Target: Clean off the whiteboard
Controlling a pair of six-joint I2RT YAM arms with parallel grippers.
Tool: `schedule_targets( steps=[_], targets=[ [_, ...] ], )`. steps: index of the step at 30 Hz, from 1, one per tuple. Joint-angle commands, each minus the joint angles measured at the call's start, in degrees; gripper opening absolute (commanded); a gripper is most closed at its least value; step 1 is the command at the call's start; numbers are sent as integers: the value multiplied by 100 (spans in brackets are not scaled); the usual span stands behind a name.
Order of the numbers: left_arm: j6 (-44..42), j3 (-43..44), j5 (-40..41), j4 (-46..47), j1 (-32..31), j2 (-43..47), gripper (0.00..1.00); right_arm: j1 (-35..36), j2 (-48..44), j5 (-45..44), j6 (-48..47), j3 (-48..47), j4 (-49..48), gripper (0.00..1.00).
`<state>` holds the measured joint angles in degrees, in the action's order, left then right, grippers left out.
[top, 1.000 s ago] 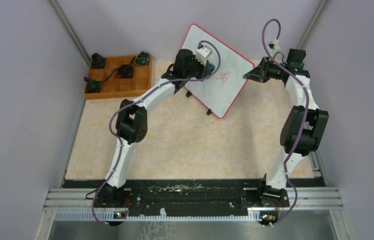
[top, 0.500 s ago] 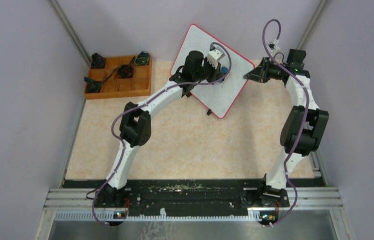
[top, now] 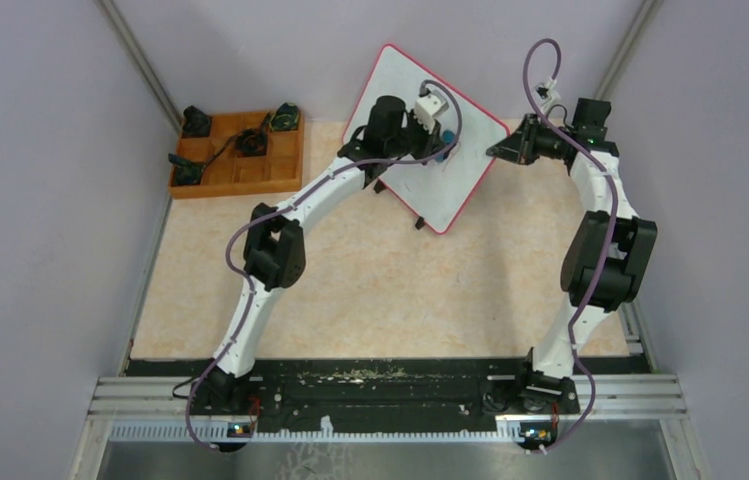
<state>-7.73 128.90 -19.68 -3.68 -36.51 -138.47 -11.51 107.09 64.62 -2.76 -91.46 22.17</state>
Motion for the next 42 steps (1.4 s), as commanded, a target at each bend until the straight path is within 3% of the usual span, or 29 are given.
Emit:
schedule_targets(
  steps=[1, 11, 42],
  targets=[
    [-344, 220, 941, 138, 408, -445, 0, 200, -391, 577, -355, 14, -56, 0],
    [-354, 210, 919, 134, 673, -509, 0, 210, -378, 618, -347, 31, -102, 0],
    [-140, -595, 429, 253, -1307, 39, 0, 219, -373, 591, -383, -30, 8, 0]
  ],
)
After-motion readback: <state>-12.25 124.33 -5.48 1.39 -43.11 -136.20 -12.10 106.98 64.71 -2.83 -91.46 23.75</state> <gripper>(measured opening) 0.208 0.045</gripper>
